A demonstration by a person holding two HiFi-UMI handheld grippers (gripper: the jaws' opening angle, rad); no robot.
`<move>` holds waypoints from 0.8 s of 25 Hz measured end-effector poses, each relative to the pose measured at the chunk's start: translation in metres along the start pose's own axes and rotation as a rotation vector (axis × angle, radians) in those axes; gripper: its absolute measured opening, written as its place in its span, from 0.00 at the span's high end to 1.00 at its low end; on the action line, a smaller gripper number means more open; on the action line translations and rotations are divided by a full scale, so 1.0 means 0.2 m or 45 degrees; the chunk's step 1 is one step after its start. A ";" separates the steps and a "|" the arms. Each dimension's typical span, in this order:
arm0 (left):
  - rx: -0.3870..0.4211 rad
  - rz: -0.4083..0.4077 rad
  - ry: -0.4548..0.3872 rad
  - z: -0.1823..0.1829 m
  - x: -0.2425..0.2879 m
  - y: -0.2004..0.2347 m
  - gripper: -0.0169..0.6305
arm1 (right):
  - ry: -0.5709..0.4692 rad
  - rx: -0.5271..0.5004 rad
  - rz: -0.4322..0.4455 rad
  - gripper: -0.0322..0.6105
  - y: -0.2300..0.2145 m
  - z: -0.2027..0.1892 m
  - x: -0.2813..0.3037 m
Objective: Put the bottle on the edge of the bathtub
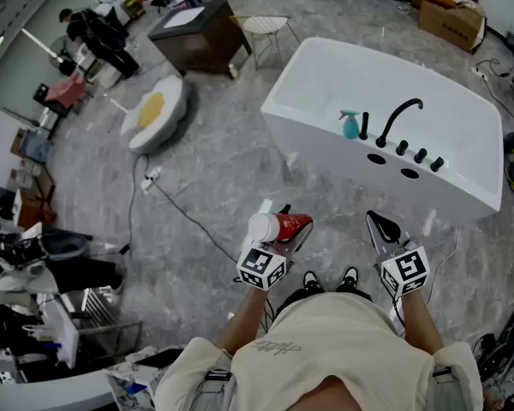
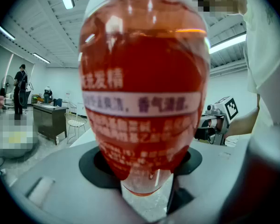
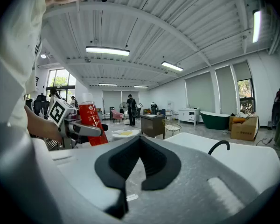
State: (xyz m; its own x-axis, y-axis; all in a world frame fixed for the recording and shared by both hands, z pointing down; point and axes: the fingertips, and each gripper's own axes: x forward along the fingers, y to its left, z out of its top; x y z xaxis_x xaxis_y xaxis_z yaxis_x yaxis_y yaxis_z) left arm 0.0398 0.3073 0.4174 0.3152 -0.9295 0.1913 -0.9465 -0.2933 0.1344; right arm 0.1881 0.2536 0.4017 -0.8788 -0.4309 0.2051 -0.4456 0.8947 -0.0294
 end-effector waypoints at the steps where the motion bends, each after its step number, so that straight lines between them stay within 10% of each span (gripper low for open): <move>1: 0.000 0.001 0.000 0.00 -0.01 0.01 0.51 | -0.003 0.000 -0.005 0.95 0.00 0.01 0.01; 20: -0.049 -0.066 0.005 -0.12 -0.15 0.27 0.51 | 0.061 0.054 -0.114 0.95 0.18 -0.06 0.20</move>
State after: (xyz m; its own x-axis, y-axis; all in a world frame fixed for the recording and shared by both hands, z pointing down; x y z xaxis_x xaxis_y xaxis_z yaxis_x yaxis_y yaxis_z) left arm -0.0196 0.3242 0.4421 0.3643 -0.9123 0.1870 -0.9255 -0.3323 0.1817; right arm 0.1397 0.2696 0.4202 -0.8266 -0.5018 0.2550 -0.5295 0.8468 -0.0503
